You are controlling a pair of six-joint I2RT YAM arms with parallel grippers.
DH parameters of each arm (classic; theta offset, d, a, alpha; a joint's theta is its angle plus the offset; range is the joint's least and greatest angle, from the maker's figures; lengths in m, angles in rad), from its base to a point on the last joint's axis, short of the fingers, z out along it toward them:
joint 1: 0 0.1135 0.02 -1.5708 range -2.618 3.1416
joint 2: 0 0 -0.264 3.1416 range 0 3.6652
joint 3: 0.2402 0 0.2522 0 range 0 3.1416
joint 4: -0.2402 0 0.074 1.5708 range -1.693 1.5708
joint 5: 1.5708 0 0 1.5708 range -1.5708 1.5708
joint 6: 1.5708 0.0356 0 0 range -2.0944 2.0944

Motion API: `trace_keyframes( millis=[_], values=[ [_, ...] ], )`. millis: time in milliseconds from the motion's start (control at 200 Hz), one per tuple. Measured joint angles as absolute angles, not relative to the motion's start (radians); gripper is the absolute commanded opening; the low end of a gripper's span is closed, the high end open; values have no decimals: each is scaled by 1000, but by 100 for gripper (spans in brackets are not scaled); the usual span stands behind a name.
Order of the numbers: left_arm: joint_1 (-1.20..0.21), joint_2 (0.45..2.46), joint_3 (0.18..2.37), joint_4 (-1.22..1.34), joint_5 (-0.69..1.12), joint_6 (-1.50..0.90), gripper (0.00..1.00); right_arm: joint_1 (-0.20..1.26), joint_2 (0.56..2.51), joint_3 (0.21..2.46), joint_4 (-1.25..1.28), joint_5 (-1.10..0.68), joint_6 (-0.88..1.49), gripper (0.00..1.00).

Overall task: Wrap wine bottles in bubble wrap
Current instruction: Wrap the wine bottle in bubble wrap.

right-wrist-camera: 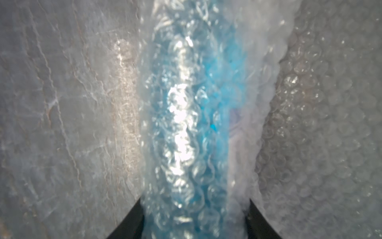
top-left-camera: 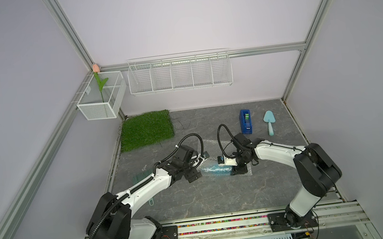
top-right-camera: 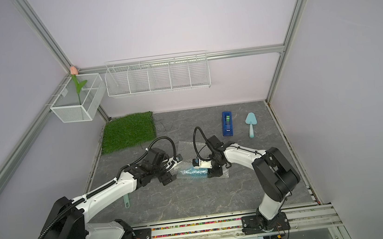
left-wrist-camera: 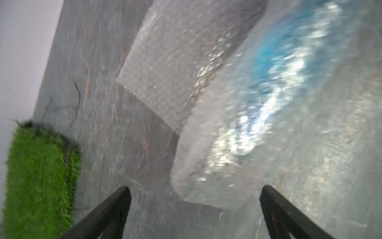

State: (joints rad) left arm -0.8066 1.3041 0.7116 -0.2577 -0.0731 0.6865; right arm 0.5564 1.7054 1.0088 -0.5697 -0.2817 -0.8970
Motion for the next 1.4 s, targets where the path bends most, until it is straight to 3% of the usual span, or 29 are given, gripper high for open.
trace_keyframes(
  millis=[230,610,680,745,895,945,985,1005,1015,1030,1400],
  values=[
    [-1041,1381,669,39,-167,856,100,521,1831,1163,-754,-358,-896,7],
    [-1118,1723,660,483,-289,996,94,494,1867,1208,-834,-395,-897,7],
    [-1119,1747,671,512,-291,1004,88,490,1868,1208,-834,-398,-897,7],
    [-1118,1771,687,522,-290,1009,76,488,1868,1208,-837,-400,-897,9],
    [-1117,1800,699,517,-285,1018,58,480,1869,1208,-836,-416,-892,31],
    [-1118,1800,701,511,-285,1018,54,476,1868,1204,-832,-425,-890,43],
    [-1118,1800,706,501,-286,1015,51,471,1865,1198,-824,-432,-889,66],
    [-1118,1800,709,496,-285,1018,51,469,1862,1193,-818,-436,-888,100],
    [-1118,1800,710,491,-285,1015,50,467,1859,1190,-814,-437,-883,91],
    [-1118,1800,714,486,-285,1014,50,466,1856,1186,-810,-442,-883,88],
    [-1102,1776,830,209,-236,902,44,350,1436,1027,-563,-460,-724,88]
  ],
)
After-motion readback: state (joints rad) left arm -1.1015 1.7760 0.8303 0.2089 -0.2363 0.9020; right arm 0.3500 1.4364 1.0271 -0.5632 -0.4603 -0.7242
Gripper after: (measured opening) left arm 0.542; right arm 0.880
